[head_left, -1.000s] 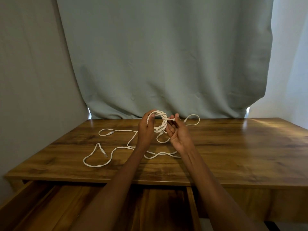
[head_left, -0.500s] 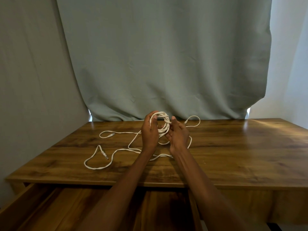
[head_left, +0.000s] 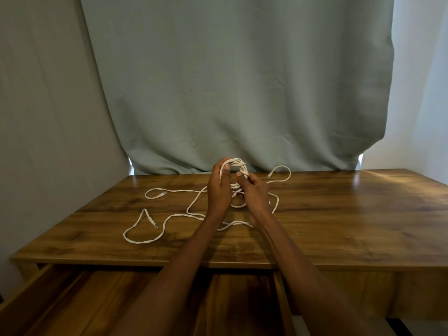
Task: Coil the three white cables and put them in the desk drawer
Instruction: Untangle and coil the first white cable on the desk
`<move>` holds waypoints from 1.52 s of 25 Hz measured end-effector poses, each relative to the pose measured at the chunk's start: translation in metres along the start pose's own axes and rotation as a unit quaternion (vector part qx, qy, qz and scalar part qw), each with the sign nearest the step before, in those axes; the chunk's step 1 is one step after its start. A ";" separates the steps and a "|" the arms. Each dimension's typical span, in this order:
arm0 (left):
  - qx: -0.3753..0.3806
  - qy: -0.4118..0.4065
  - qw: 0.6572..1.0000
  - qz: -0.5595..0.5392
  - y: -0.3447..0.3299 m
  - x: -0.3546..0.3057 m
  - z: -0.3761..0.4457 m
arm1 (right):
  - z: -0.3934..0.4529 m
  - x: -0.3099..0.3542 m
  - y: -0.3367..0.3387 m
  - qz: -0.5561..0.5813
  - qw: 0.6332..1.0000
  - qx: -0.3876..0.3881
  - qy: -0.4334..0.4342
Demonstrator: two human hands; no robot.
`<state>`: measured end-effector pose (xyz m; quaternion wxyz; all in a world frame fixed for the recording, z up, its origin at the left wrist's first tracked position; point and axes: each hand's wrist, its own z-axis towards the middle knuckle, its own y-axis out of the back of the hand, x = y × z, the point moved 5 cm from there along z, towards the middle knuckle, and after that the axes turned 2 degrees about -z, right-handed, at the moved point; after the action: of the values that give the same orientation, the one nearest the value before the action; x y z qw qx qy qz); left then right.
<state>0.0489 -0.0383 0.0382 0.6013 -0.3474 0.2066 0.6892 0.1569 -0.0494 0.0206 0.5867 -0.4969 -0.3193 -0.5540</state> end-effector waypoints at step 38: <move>0.253 0.259 0.929 0.080 -0.110 0.047 -0.041 | 0.018 0.000 0.189 -0.331 0.937 0.107 0.026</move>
<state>0.1641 -0.0139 -0.0093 0.5376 -0.3324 0.5498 0.5461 0.3429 -0.0527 -0.0172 0.4283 -0.2831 -0.5076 -0.6919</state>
